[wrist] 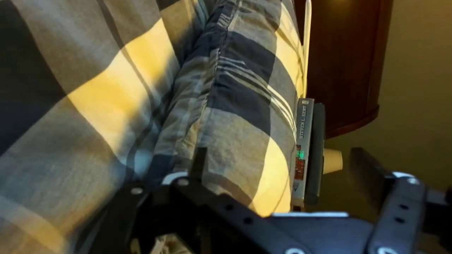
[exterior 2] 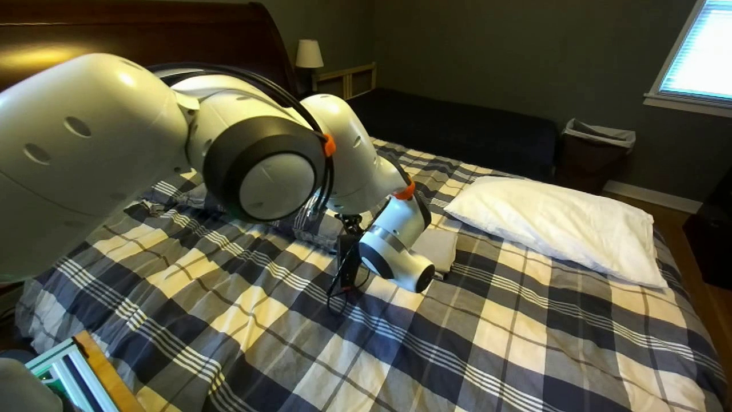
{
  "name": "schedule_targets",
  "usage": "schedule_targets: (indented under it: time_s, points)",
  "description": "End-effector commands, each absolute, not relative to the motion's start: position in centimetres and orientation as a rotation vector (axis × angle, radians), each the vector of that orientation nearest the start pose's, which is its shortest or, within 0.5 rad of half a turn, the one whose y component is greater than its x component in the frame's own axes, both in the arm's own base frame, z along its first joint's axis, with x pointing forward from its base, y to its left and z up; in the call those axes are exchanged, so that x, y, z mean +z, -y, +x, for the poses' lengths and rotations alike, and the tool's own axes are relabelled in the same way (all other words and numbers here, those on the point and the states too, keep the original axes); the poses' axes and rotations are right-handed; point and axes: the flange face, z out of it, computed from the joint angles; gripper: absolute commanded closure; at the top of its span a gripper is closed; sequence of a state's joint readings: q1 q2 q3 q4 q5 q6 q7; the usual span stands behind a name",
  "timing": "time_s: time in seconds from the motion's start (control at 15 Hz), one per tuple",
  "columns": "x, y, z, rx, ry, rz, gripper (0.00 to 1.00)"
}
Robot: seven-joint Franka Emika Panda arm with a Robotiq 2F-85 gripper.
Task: Slide the pillow diagonally to the right of the the bed by pulling the bottom right corner of the pillow
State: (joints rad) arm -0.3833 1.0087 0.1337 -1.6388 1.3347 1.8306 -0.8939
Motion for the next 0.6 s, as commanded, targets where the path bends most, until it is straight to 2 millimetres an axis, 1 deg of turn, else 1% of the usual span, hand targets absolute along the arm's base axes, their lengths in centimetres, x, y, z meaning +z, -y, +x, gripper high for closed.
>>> schedule_targets:
  time_s: [0.0, 0.27, 0.53]
  points:
    - [4.0, 7.7, 61.2, -0.025, -0.509, -1.784, 0.00]
    - [3.3, 8.0, 63.3, -0.097, -0.743, -1.806, 0.00]
    - [2.5, 8.1, 63.8, -0.038, -0.949, -1.890, 0.00]
